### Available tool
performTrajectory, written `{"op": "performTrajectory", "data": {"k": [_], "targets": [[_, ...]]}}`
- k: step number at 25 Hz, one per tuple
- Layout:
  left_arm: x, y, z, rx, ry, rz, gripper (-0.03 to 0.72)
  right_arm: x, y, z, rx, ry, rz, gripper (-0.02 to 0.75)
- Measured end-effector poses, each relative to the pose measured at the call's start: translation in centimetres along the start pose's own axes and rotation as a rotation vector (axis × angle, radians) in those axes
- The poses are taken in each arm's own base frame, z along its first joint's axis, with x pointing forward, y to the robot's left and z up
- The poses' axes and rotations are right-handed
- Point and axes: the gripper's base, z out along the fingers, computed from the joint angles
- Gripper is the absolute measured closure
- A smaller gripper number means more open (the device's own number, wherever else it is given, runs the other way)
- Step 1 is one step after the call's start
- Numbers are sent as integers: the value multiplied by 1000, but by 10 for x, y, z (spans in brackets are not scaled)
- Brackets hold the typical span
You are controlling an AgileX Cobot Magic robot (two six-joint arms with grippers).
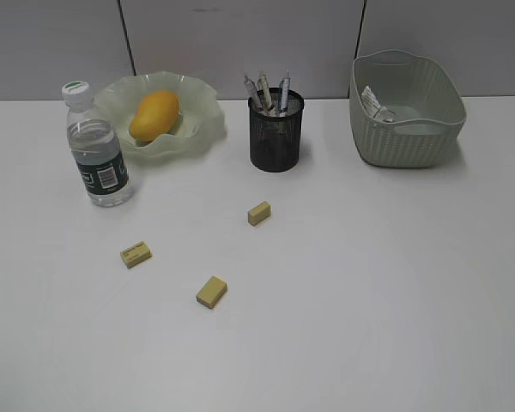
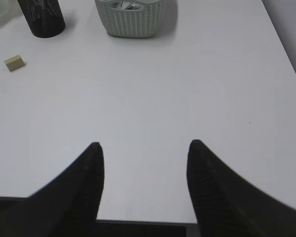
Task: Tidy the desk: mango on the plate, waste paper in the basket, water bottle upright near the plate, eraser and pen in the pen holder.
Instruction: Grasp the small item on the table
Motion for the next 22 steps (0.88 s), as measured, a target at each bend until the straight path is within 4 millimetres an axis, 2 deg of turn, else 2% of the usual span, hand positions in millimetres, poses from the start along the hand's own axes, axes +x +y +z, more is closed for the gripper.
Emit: {"op": "performTrajectory", "data": {"k": [4,10,12,17,22], "targets": [[-32,-8,15,74,188,71,165,0,0,0,0,0,0,305],[-82,-19,46,187,323,128,165,0,0,0,0,-1,0,305],[-95,-22,68,217,405,152,165,0,0,0,0,-1,0,305],[-112,-30,110,271,533,236,165,0,0,0,0,-2,0,305],[-114,-57,151,328,675,382,167,0,0,0,0,-2,0,306]]}}
